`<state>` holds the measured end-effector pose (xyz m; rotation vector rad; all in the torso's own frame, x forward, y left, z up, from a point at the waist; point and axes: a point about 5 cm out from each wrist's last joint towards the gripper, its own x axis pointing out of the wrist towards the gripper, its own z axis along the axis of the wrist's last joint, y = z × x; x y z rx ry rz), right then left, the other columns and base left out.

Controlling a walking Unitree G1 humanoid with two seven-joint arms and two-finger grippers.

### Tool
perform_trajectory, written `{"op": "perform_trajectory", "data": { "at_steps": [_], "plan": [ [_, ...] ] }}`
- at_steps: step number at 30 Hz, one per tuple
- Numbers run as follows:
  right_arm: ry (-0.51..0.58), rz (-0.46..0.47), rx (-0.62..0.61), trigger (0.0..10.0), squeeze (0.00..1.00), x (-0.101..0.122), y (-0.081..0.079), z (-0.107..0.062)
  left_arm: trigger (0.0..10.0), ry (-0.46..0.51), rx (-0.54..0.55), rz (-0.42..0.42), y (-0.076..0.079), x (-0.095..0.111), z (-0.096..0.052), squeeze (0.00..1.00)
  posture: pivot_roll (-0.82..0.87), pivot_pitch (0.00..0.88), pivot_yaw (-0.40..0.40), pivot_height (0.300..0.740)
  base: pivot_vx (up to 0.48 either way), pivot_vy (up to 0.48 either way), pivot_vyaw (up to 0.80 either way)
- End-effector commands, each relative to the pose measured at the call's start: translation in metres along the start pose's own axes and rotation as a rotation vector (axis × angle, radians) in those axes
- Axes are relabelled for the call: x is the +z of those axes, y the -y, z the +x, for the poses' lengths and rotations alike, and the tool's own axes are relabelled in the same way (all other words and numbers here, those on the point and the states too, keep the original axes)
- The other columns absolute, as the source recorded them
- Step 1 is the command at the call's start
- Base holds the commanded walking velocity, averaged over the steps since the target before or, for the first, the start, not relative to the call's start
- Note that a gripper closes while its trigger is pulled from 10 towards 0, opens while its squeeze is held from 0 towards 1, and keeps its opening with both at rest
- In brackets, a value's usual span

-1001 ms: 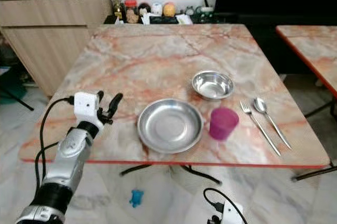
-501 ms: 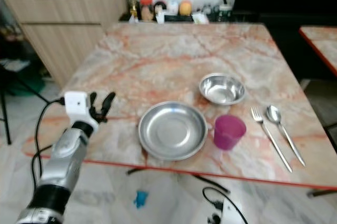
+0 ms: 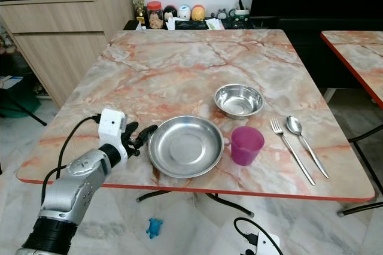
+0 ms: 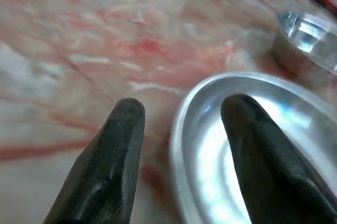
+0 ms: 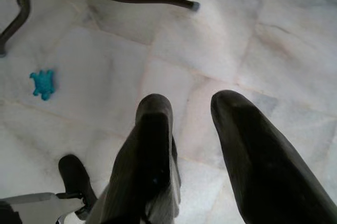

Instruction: Setting the table

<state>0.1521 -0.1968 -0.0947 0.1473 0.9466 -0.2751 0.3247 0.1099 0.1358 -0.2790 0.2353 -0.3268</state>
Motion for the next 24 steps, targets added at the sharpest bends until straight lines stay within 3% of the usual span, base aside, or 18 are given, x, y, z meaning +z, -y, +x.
{"op": "perform_trajectory", "data": {
  "at_steps": [1,3,6,7,10,17,24],
  "plan": [
    [-0.014,-0.009,0.002,10.0,0.00,-0.003,-0.001,0.000,10.0,-0.044,0.029,-0.054,-0.001,-0.001,0.003,0.00,0.02,0.004,0.032,0.740,0.000,0.000,0.00],
    [-0.013,-0.002,0.000,10.0,0.00,-0.003,-0.002,-0.001,10.0,-0.074,0.009,-0.098,0.005,-0.002,0.006,0.00,0.02,0.003,0.036,0.740,0.000,0.000,0.00],
    [-0.018,-0.007,-0.001,10.0,0.00,-0.005,-0.002,-0.001,10.0,-0.099,-0.021,0.006,0.010,-0.006,0.009,0.00,0.02,0.000,0.038,0.740,0.000,0.000,0.00],
    [-0.019,-0.008,-0.001,10.0,0.00,-0.005,-0.002,-0.001,10.0,-0.100,-0.019,0.002,0.010,-0.006,0.010,0.00,0.02,0.000,0.042,0.740,0.000,0.000,0.00],
    [-0.017,-0.001,-0.002,10.0,0.00,-0.005,-0.003,-0.001,10.0,-0.081,0.027,0.061,0.007,-0.001,0.012,0.00,0.01,0.000,0.049,0.740,0.000,0.000,0.00],
    [-0.019,-0.010,0.001,10.0,0.00,-0.007,-0.005,-0.001,10.0,-0.080,0.084,0.085,-0.008,0.000,0.011,0.00,0.01,0.000,0.048,0.740,0.000,0.000,0.00],
    [-0.016,-0.009,0.002,10.0,0.00,-0.007,-0.005,-0.001,10.0,-0.102,0.076,0.093,-0.010,-0.002,0.011,0.00,0.01,0.000,0.049,0.740,0.000,0.000,0.00]
  ]
}}
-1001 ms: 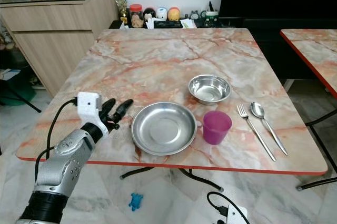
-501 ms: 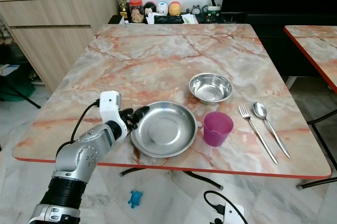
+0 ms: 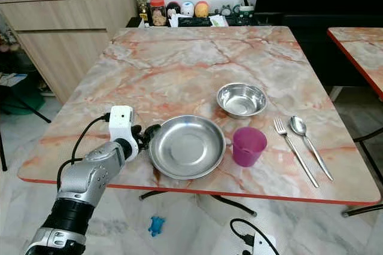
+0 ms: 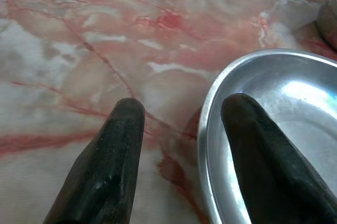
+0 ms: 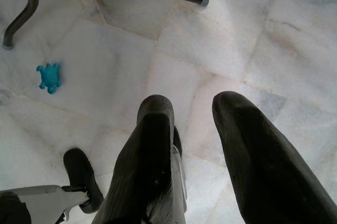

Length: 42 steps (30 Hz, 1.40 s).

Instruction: Setting the table

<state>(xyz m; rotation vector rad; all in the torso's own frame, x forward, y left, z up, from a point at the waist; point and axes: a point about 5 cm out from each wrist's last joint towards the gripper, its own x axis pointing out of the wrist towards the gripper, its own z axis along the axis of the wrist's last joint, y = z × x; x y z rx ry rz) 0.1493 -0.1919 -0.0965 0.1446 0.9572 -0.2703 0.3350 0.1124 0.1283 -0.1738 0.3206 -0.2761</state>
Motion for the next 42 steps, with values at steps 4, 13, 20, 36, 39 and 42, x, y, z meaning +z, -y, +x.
{"op": "perform_trajectory", "data": {
  "at_steps": [4,13,20,36,39,42],
  "plan": [
    [-0.004,-0.006,0.003,10.0,0.00,-0.002,-0.002,0.000,10.0,-0.030,-0.018,-0.015,-0.003,-0.005,0.003,0.00,0.00,0.000,0.050,0.740,0.000,0.000,0.00],
    [-0.006,-0.004,-0.001,10.0,0.00,-0.003,-0.001,-0.001,10.0,-0.055,-0.051,0.000,0.002,-0.014,0.001,0.00,0.01,0.000,0.044,0.740,0.000,0.000,0.00],
    [-0.004,-0.005,0.001,10.0,0.00,-0.002,-0.001,0.000,10.0,-0.069,-0.055,0.001,0.002,-0.017,0.001,0.00,0.01,0.002,0.044,0.740,0.000,0.000,0.00],
    [-0.001,-0.010,0.005,10.0,0.00,-0.001,-0.001,0.000,10.0,-0.073,-0.048,0.065,0.004,-0.026,0.002,0.00,0.01,0.005,0.043,0.740,0.000,0.000,0.00],
    [-0.002,-0.012,0.007,10.0,0.00,-0.001,-0.001,0.000,10.0,-0.082,-0.049,0.069,0.004,-0.028,0.002,0.00,0.01,0.006,0.042,0.740,0.000,0.000,0.00],
    [-0.004,-0.013,0.008,10.0,0.00,-0.001,-0.001,0.000,10.0,-0.094,-0.057,0.083,0.005,-0.029,0.002,0.00,0.01,0.005,0.042,0.740,0.000,0.000,0.00]
  ]
}}
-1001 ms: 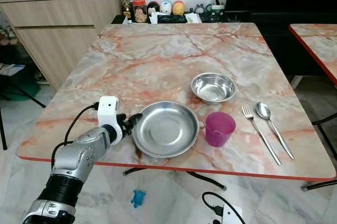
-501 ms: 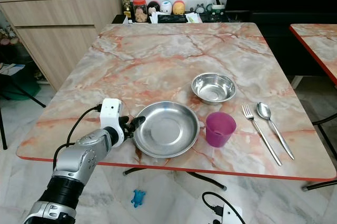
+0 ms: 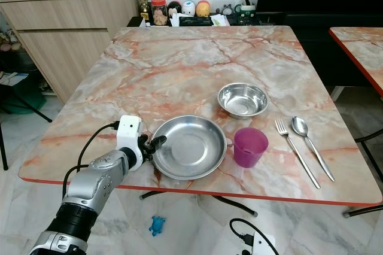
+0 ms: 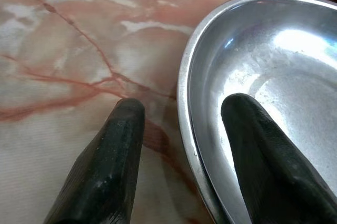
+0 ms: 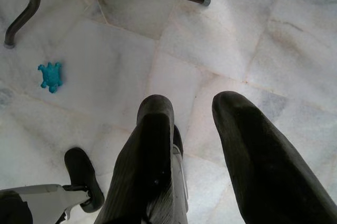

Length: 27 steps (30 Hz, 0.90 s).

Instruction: Setting the table

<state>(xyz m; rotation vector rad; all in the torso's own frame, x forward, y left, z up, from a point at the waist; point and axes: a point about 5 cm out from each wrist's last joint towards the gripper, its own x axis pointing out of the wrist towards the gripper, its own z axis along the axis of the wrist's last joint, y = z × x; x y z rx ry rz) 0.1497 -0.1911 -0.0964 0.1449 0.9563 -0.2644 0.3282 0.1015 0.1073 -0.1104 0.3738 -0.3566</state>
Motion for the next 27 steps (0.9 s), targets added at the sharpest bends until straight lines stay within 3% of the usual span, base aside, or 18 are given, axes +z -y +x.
{"op": "perform_trajectory", "data": {
  "at_steps": [1,3,4,5,6,7,8,9,10,27],
  "plan": [
    [-0.006,-0.010,0.003,10.0,0.00,-0.002,0.000,0.000,9.7,-0.030,0.007,0.023,-0.002,-0.007,0.000,0.00,0.01,0.007,0.041,0.740,0.000,0.000,0.00],
    [-0.007,-0.010,0.003,10.0,0.00,-0.002,0.000,0.000,9.4,-0.032,0.005,0.030,-0.001,-0.007,0.000,0.00,0.01,0.007,0.041,0.740,0.000,0.000,0.00],
    [-0.008,-0.012,0.004,10.0,0.00,-0.002,0.000,0.000,6.0,-0.034,0.004,0.037,-0.001,-0.007,0.000,0.00,0.01,0.009,0.040,0.740,0.000,0.000,0.00],
    [-0.009,-0.012,0.004,10.0,0.00,-0.003,0.000,-0.001,6.0,-0.036,0.003,0.039,-0.001,-0.007,0.000,0.00,0.01,0.011,0.040,0.740,0.000,0.000,0.00],
    [-0.010,-0.012,0.004,10.0,0.00,-0.003,0.000,-0.001,4.7,-0.038,0.002,0.041,0.000,-0.008,0.000,0.00,0.01,0.011,0.040,0.740,0.000,0.000,0.00],
    [-0.012,-0.012,0.003,10.0,0.00,-0.003,0.000,-0.001,4.6,-0.042,-0.002,0.043,0.000,-0.008,0.000,0.00,0.01,0.012,0.041,0.740,0.000,0.000,0.00],
    [-0.013,-0.013,0.004,10.0,0.00,-0.004,-0.001,-0.001,1.1,-0.046,-0.003,0.045,0.000,-0.009,0.000,0.00,0.01,0.013,0.042,0.740,0.000,0.000,0.00],
    [-0.013,-0.013,0.004,10.0,0.00,-0.004,-0.001,-0.001,1.1,-0.048,-0.003,0.047,0.000,-0.009,0.000,0.00,0.01,0.013,0.043,0.740,0.000,0.000,0.00],
    [-0.016,-0.011,0.004,10.0,0.00,-0.004,-0.001,-0.001,0.0,-0.054,-0.008,0.054,0.001,-0.010,0.000,0.00,0.01,0.015,0.044,0.740,0.000,0.000,0.00],
    [-0.036,-0.011,0.003,10.0,0.00,-0.014,0.000,-0.003,0.0,-0.080,-0.009,0.094,0.002,-0.012,-0.001,0.00,0.01,0.024,0.045,0.740,0.000,0.000,0.00]
  ]
}}
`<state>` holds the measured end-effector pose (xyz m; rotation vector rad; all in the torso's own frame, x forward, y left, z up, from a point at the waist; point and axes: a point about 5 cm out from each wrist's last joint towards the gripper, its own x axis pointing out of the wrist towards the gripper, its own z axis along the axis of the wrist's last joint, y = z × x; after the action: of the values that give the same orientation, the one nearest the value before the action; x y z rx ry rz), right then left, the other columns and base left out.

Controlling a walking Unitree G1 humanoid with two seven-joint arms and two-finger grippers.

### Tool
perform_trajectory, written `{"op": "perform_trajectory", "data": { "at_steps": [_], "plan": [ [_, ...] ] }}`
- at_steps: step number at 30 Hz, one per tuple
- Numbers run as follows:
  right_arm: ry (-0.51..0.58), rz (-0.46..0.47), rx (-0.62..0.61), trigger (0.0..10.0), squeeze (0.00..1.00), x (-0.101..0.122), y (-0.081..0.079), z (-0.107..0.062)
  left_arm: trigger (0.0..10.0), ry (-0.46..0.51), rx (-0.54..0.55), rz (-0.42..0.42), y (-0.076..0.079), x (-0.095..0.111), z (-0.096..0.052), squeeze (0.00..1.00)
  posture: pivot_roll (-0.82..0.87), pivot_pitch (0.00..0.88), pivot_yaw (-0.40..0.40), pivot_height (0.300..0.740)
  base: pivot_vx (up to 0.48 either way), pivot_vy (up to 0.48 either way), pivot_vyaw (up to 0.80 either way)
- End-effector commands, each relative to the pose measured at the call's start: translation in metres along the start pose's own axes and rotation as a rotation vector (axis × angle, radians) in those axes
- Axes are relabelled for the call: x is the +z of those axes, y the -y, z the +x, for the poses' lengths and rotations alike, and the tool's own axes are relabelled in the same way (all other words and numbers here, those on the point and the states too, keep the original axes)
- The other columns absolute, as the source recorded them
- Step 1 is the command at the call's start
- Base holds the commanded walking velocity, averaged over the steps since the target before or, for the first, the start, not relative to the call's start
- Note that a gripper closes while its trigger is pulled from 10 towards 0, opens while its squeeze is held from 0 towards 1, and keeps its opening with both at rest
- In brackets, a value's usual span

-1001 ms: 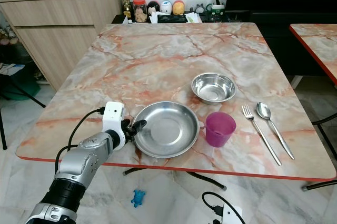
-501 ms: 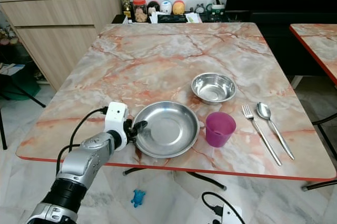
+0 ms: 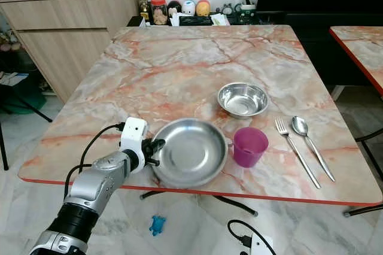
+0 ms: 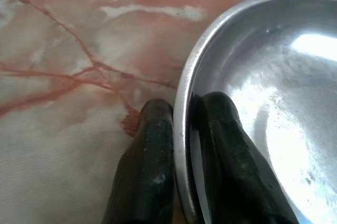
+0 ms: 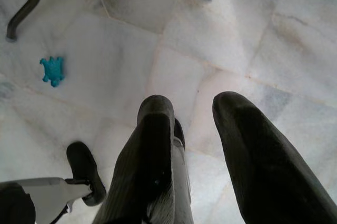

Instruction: Setting the table

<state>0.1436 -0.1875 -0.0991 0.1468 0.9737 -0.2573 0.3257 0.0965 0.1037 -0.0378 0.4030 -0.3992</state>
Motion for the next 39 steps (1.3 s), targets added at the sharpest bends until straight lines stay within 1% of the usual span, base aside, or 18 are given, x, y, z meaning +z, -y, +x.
{"op": "perform_trajectory", "data": {
  "at_steps": [1,8,11,13,14,17,18,19,20,24,29,30,31,32,34,35,37,39],
  "plan": [
    [-0.019,-0.008,-0.003,10.0,0.00,-0.007,0.002,-0.002,0.0,-0.036,0.018,0.021,-0.003,-0.007,-0.001,0.00,0.01,0.024,0.045,0.740,0.000,0.000,0.00],
    [-0.022,-0.008,-0.003,10.0,0.00,-0.010,0.003,-0.003,0.0,-0.026,0.032,0.007,-0.005,-0.006,-0.002,0.00,0.01,0.021,0.045,0.740,0.000,0.000,0.00],
    [-0.020,-0.009,0.003,10.0,0.00,-0.008,-0.003,-0.002,0.0,-0.009,0.056,-0.005,-0.009,-0.005,-0.003,0.00,0.01,0.018,0.045,0.740,0.000,0.000,0.00],
    [-0.018,-0.010,0.009,10.0,0.00,-0.006,-0.010,-0.001,0.0,0.034,0.117,-0.032,-0.020,-0.004,-0.009,0.00,0.01,0.014,0.041,0.740,0.000,0.000,0.00],
    [-0.018,-0.010,0.009,10.0,0.00,-0.006,-0.010,-0.001,0.0,0.034,0.117,-0.032,-0.020,-0.004,-0.009,0.00,0.01,0.014,0.041,0.740,0.000,0.000,0.00],
    [-0.019,-0.013,0.013,10.0,0.00,-0.004,-0.014,-0.001,0.0,0.172,0.168,-0.127,-0.033,0.004,-0.018,0.00,0.02,0.008,0.034,0.740,0.000,0.000,0.00],
    [-0.018,-0.016,0.016,10.0,0.00,-0.003,-0.016,0.000,0.0,0.236,0.220,-0.158,-0.043,0.006,-0.023,0.00,0.02,0.004,0.030,0.740,0.000,0.000,0.00],
    [-0.017,-0.018,0.018,10.0,0.00,-0.002,-0.018,0.000,4.3,0.261,0.244,-0.181,-0.048,0.006,-0.025,0.00,0.02,0.005,0.030,0.740,0.000,0.000,0.00],
    [-0.015,-0.020,0.020,10.0,0.00,-0.001,-0.019,0.000,10.0,0.287,0.259,-0.209,-0.053,0.006,-0.028,0.00,0.02,0.004,0.029,0.740,0.000,0.000,0.00],
    [-0.004,-0.024,0.024,10.0,0.00,0.003,-0.022,0.001,10.0,0.371,0.318,-0.288,-0.068,0.004,-0.039,0.00,0.03,0.000,0.022,0.740,0.000,0.000,0.00],
    [0.013,-0.030,0.022,10.0,0.00,0.008,-0.020,0.002,10.0,0.475,0.332,-0.375,-0.072,0.008,-0.045,0.00,0.02,0.000,0.013,0.740,0.000,0.000,0.00],
    [0.019,-0.030,0.020,10.0,0.00,0.010,-0.018,0.002,10.0,0.519,0.322,-0.445,-0.071,0.012,-0.046,0.00,0.02,0.000,0.011,0.740,0.000,0.000,0.00],
    [0.020,-0.030,0.019,10.0,0.00,0.010,-0.018,0.002,10.0,0.527,0.321,-0.462,-0.071,0.012,-0.045,0.00,0.02,0.000,0.011,0.740,0.000,0.000,0.00],
    [0.022,-0.039,0.020,10.0,0.00,0.011,-0.017,0.003,10.0,0.550,0.311,-0.600,-0.071,0.014,-0.042,0.00,0.02,0.000,0.006,0.740,0.000,0.000,0.00],
    [0.024,-0.041,0.019,10.0,0.00,0.012,-0.015,0.003,10.0,0.595,0.270,-0.681,-0.065,0.024,-0.037,0.00,0.02,0.000,-0.001,0.740,0.000,0.000,0.00],
    [0.025,-0.040,0.019,10.0,0.00,0.012,-0.015,0.003,10.0,0.602,0.264,-0.686,-0.064,0.025,-0.036,0.00,0.02,0.000,-0.002,0.740,0.000,0.000,0.00],
    [0.024,-0.043,0.016,10.0,0.00,0.012,-0.010,0.003,10.0,0.629,0.221,-0.677,-0.054,0.037,-0.031,0.00,0.02,0.000,-0.002,0.740,0.000,0.000,0.00],
    [0.023,-0.042,0.015,10.0,0.00,0.011,-0.008,0.003,10.0,0.638,0.201,-0.674,-0.051,0.041,-0.029,0.00,0.02,0.000,-0.003,0.740,0.000,0.000,0.00]
  ]
}}
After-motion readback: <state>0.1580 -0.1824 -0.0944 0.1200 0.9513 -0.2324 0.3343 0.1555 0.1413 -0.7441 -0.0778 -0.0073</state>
